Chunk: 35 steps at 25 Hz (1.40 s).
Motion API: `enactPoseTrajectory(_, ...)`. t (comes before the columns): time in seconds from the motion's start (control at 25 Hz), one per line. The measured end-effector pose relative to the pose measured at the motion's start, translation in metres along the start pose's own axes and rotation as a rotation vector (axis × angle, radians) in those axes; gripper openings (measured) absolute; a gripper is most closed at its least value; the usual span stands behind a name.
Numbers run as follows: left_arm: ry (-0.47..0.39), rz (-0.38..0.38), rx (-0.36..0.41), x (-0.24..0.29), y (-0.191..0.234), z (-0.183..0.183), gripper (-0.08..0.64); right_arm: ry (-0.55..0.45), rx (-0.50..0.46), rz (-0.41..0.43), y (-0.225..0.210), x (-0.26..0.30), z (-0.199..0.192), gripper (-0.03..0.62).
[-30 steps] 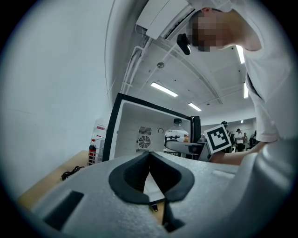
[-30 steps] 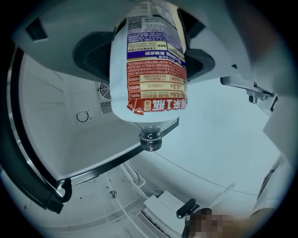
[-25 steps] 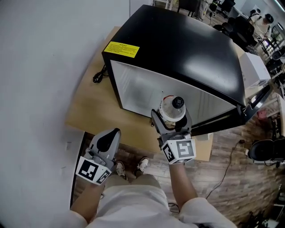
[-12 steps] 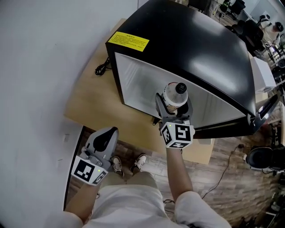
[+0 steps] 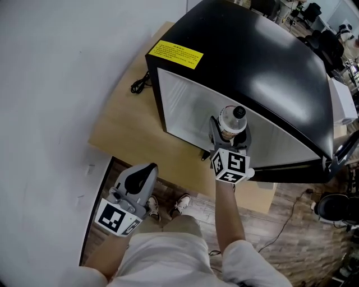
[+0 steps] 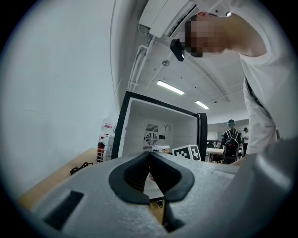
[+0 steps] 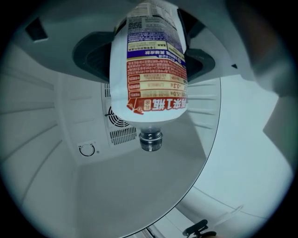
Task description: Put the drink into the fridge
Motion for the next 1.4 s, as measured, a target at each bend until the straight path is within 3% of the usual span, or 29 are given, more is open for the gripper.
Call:
enactPoseTrajectory(0.88, 0.067, 0.129, 0.011, -0.030, 0.022, -0.010, 0.013, 0.034, 0.025, -0.074, -0.020, 0.049, -0.036, 0.419)
enactPoseTrajectory(1.12, 0.086, 0.165, 0.012, -0.039, 0.028, -0.013, 0.012, 0.042, -0.026, -0.087, -0.022, 0.057, -0.049, 0.419)
enactPoseTrajectory(1.4, 0.095, 0.174, 0.008, -0.043, 0.031, -0.015, 0.013, 0.013, -0.016, -0.106, -0.025, 0.053, -0.053, 0.420)
Point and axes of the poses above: the fingertips, and each gripper's own axes: x forward along the fingers, y to its left, z out of its top, the point moved 1 cm from there along -x, backward along the fingers, and after that the axes turned 2 degrees about -y, right-handed, at the moved point
